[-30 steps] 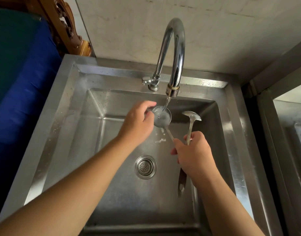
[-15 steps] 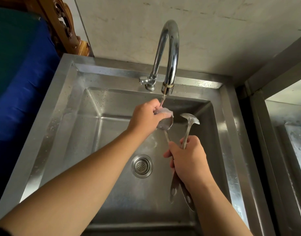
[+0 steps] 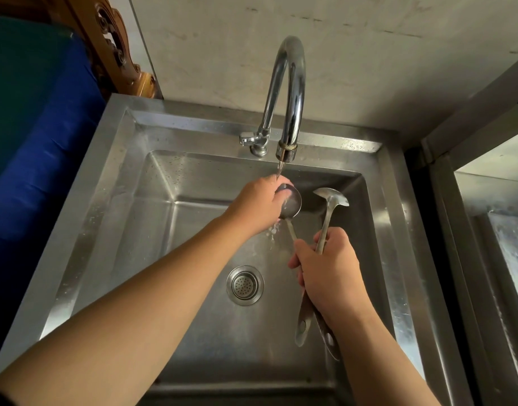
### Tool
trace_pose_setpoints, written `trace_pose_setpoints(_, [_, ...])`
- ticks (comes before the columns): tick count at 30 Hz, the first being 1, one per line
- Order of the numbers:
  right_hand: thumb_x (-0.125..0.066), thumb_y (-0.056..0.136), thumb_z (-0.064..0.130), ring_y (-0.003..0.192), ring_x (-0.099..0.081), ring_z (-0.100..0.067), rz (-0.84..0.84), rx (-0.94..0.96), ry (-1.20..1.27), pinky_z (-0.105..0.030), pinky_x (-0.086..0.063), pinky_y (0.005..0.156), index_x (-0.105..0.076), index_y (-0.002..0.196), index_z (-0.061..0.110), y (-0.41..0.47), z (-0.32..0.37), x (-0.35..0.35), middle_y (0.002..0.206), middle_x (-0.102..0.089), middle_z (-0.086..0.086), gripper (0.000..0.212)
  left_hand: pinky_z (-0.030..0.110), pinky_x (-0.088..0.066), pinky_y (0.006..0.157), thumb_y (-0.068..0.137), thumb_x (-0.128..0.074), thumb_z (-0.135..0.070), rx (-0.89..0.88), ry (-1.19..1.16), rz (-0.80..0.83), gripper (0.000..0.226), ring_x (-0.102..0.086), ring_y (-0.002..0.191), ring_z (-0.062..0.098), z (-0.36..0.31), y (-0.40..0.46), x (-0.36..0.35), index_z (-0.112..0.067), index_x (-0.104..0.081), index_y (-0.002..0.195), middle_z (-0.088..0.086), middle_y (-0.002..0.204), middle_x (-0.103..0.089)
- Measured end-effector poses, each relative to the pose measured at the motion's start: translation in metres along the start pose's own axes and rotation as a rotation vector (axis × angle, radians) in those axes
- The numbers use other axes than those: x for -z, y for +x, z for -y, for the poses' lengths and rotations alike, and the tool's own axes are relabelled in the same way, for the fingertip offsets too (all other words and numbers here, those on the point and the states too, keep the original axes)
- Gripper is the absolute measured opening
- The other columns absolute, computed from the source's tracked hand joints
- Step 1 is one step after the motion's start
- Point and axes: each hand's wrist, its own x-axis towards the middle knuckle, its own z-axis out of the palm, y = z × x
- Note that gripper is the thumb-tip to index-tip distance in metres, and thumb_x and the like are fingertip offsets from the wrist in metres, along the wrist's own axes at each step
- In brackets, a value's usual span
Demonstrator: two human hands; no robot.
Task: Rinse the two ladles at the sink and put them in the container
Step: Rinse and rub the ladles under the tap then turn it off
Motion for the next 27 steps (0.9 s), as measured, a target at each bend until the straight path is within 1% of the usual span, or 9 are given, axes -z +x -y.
trace_pose_setpoints(2, [-0.056, 0.092, 0.015, 0.041, -0.053, -0.006, -0.004, 0.013, 0.003, -0.027, -0.047, 0.050, -0.049, 0.098, 0.020, 0.001, 0.000, -0.002, 0.067, -0.072, -0.003, 0.011, 0.033, -0.056, 0.062, 0.101, -0.053, -0.032, 0.064, -0.048, -0.040, 0.023, -0.071, 0.063, 0.020, 0.003, 0.000, 0.002, -0.014, -0.067, 0.099, 0.011, 0.084, -0.074])
trace_pose_setpoints(3, [-0.056, 0.092, 0.015, 0.041, -0.053, -0.006, -0.004, 0.018, 0.009, -0.028, -0.048, 0.051, -0.049, 0.097, 0.020, 0.001, 0.000, -0.003, 0.068, -0.072, -0.003, 0.010, 0.036, -0.055, 0.063, 0.101, -0.052, -0.037, 0.072, -0.025, -0.080, 0.031, -0.070, 0.060, 0.023, 0.005, 0.000, 0.002, -0.011, -0.064, 0.089, 0.011, 0.072, -0.071])
trace_pose_setpoints(6, [-0.056, 0.092, 0.016, 0.041, -0.052, -0.005, 0.030, 0.016, 0.031, -0.031, -0.047, 0.052, -0.047, 0.093, 0.021, 0.001, 0.003, -0.007, 0.067, -0.073, -0.003, 0.011, 0.034, -0.052, 0.060, 0.103, -0.043, -0.045, 0.143, -0.078, -0.178, 0.047, -0.065, 0.054, 0.026, 0.007, -0.001, 0.004, -0.008, -0.067, 0.087, 0.000, 0.051, -0.053])
trace_pose_setpoints(10, [-0.055, 0.091, 0.014, 0.040, -0.051, -0.007, 0.054, 0.000, 0.055, -0.032, -0.046, 0.052, -0.046, 0.093, 0.019, 0.001, 0.005, -0.011, 0.065, -0.071, -0.002, 0.011, 0.018, -0.042, 0.041, 0.104, -0.048, -0.034, 0.150, -0.111, -0.115, 0.036, -0.063, 0.037, 0.012, 0.008, -0.004, 0.010, -0.023, -0.057, 0.071, -0.006, 0.051, -0.053])
trace_pose_setpoints(12, [-0.056, 0.091, 0.012, 0.039, -0.051, -0.007, 0.058, -0.007, 0.083, -0.031, -0.046, 0.050, -0.046, 0.093, 0.017, 0.003, 0.007, -0.012, 0.064, -0.071, -0.003, 0.011, 0.015, -0.042, 0.038, 0.101, -0.055, -0.028, 0.145, -0.119, -0.068, 0.019, -0.065, 0.039, 0.009, 0.010, -0.005, 0.011, -0.027, -0.059, 0.083, -0.002, 0.060, -0.065])
trace_pose_setpoints(14, [-0.055, 0.091, 0.011, 0.038, -0.050, -0.007, 0.070, -0.014, 0.091, -0.028, -0.047, 0.047, -0.049, 0.095, 0.014, 0.004, 0.009, -0.013, 0.062, -0.069, -0.003, 0.008, 0.017, -0.044, 0.038, 0.097, -0.061, -0.026, 0.160, -0.165, -0.043, 0.004, -0.065, 0.040, 0.008, 0.012, -0.005, 0.013, -0.022, -0.063, 0.096, 0.001, 0.067, -0.069])
trace_pose_setpoints(19, [-0.054, 0.093, 0.013, 0.041, -0.052, -0.010, 0.090, -0.034, 0.097, -0.029, -0.047, 0.047, -0.049, 0.095, 0.014, 0.005, 0.010, -0.017, 0.065, -0.070, -0.005, 0.006, 0.028, -0.046, 0.044, 0.079, -0.081, -0.030, 0.192, -0.279, -0.027, 0.019, -0.058, 0.045, 0.015, 0.018, -0.005, 0.015, -0.022, -0.069, 0.091, 0.011, 0.071, -0.074])
trace_pose_setpoints(23, [-0.054, 0.094, 0.014, 0.038, -0.051, -0.008, 0.099, -0.040, 0.098, -0.028, -0.046, 0.047, -0.048, 0.092, 0.014, 0.004, 0.009, -0.020, 0.063, -0.069, -0.003, 0.007, 0.020, -0.043, 0.041, 0.066, -0.091, -0.035, 0.226, -0.329, -0.050, 0.032, -0.055, 0.043, 0.005, 0.016, -0.006, 0.016, -0.021, -0.073, 0.089, -0.001, 0.068, -0.073])
trace_pose_setpoints(27, [-0.054, 0.092, 0.014, 0.039, -0.052, -0.008, 0.082, -0.041, 0.105, -0.031, -0.048, 0.049, -0.051, 0.096, 0.010, 0.003, 0.003, -0.024, 0.058, -0.067, 0.000, 0.007, 0.013, -0.039, 0.037, 0.077, -0.084, -0.036, 0.234, -0.337, -0.116, 0.024, -0.056, 0.039, 0.000, 0.012, -0.007, 0.012, -0.016, -0.076, 0.088, -0.003, 0.062, -0.067])
